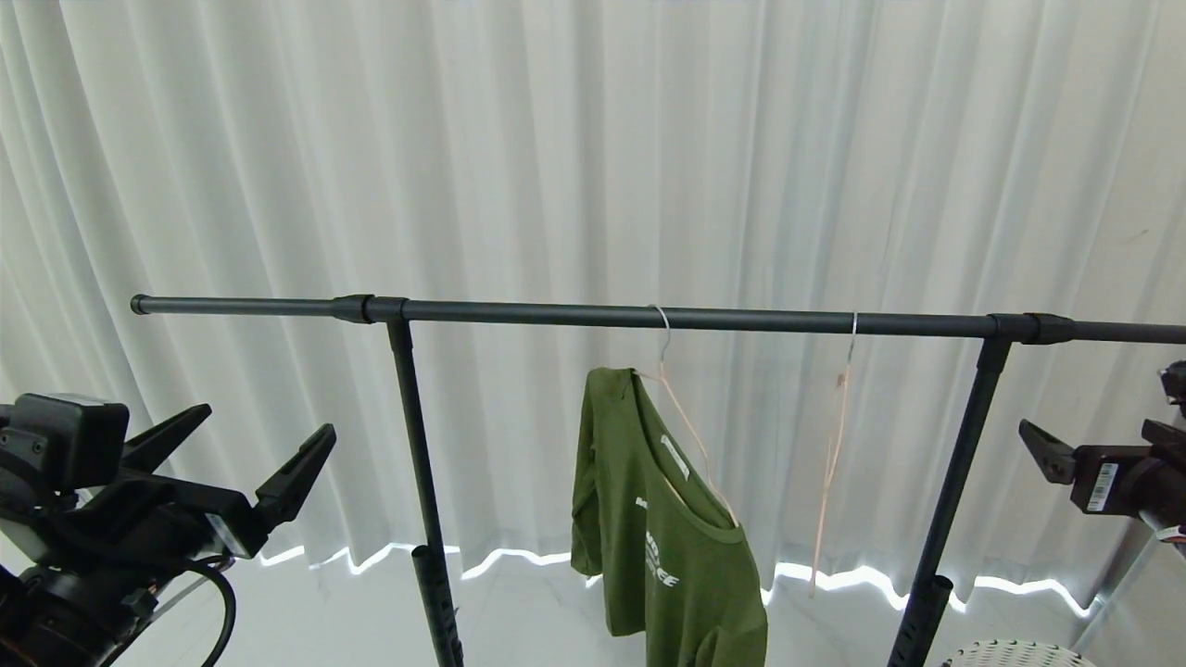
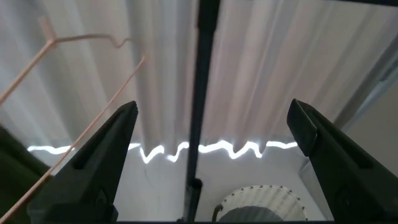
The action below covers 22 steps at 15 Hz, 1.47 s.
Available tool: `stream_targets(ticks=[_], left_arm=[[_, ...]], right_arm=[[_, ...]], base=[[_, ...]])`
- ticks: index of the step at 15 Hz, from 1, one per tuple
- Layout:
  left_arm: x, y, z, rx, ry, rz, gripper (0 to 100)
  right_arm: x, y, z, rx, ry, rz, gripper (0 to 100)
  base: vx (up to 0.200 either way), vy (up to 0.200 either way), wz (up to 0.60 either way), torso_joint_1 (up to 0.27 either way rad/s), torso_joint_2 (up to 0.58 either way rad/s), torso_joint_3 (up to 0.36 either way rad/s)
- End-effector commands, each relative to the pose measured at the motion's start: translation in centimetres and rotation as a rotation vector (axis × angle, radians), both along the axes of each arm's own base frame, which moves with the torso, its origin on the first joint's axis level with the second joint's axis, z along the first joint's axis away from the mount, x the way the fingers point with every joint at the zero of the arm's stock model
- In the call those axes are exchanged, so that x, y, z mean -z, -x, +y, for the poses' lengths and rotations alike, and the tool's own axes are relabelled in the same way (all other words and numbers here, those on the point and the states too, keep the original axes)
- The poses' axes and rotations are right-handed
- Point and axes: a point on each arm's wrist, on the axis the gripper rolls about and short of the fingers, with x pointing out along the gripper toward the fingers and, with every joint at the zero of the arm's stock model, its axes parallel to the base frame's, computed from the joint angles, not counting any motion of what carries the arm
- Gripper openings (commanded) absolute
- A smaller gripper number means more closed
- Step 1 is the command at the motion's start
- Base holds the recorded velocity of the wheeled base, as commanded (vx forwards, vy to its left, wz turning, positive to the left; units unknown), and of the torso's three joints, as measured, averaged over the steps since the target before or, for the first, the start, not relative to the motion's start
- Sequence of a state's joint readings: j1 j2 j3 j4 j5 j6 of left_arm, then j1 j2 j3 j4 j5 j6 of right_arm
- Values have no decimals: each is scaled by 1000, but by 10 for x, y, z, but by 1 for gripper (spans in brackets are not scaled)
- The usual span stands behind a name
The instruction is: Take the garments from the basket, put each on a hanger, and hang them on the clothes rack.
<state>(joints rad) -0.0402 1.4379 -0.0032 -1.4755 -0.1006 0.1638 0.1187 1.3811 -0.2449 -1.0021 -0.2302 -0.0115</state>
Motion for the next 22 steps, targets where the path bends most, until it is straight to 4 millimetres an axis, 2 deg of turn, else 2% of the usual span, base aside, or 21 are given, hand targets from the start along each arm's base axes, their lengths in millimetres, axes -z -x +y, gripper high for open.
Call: stream_targets(ticks=[1,8,18,22], left_arm=[[-3,2,-2,13,0,-16,100],[-1,2,-2,11,2,-8,100],[-1,2,-2,11,2,-7,100],[-2,3,-2,11,2,-10,100]], right_arm=[[0,-1,-4,22,2,0,100],[5,-4,-12,63,23,30,100],[9,-2,-12,60,44,48,100],[12,0,-12,55,67,67,100]], base=[[0,0,0,0,0,0],[0,0,0,0,0,0],[-200,0,0,3,3,1],[0,0,0,0,0,0]])
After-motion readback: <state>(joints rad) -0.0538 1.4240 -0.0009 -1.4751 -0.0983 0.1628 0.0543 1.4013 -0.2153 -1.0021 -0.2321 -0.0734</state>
